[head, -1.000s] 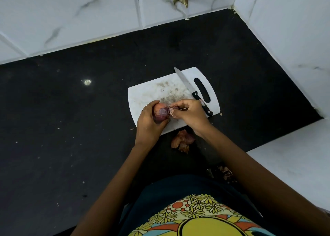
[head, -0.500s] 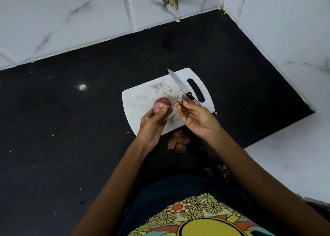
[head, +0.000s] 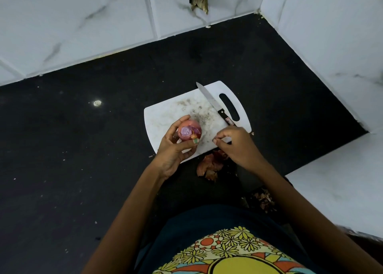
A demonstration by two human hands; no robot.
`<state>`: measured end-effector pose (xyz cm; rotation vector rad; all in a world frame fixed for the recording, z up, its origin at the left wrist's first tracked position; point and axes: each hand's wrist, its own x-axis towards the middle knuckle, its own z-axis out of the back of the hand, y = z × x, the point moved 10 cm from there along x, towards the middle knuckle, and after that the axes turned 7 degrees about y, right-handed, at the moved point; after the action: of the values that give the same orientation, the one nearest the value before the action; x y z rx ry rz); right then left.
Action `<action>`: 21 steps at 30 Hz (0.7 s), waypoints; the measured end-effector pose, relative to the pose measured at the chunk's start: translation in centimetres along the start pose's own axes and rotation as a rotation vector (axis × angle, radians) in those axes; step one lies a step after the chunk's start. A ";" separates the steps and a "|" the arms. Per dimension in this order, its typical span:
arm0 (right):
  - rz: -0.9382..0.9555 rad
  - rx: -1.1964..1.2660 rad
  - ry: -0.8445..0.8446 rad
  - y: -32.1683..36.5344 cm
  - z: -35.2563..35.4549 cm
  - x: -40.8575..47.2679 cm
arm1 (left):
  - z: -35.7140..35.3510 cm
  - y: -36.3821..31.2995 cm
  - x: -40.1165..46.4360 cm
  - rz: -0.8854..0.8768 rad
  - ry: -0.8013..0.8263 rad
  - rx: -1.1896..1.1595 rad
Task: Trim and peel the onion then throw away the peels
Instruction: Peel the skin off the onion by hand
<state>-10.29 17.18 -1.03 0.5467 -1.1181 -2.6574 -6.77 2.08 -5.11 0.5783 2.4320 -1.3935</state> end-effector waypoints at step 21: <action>0.093 0.100 -0.106 7.1 2.0 0.8 | -1.6 -4.0 -0.3 -0.168 0.030 0.405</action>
<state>-11.50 13.28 5.22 0.3653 -1.2786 -2.5886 -8.47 1.58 -1.13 0.4905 2.2722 -1.9827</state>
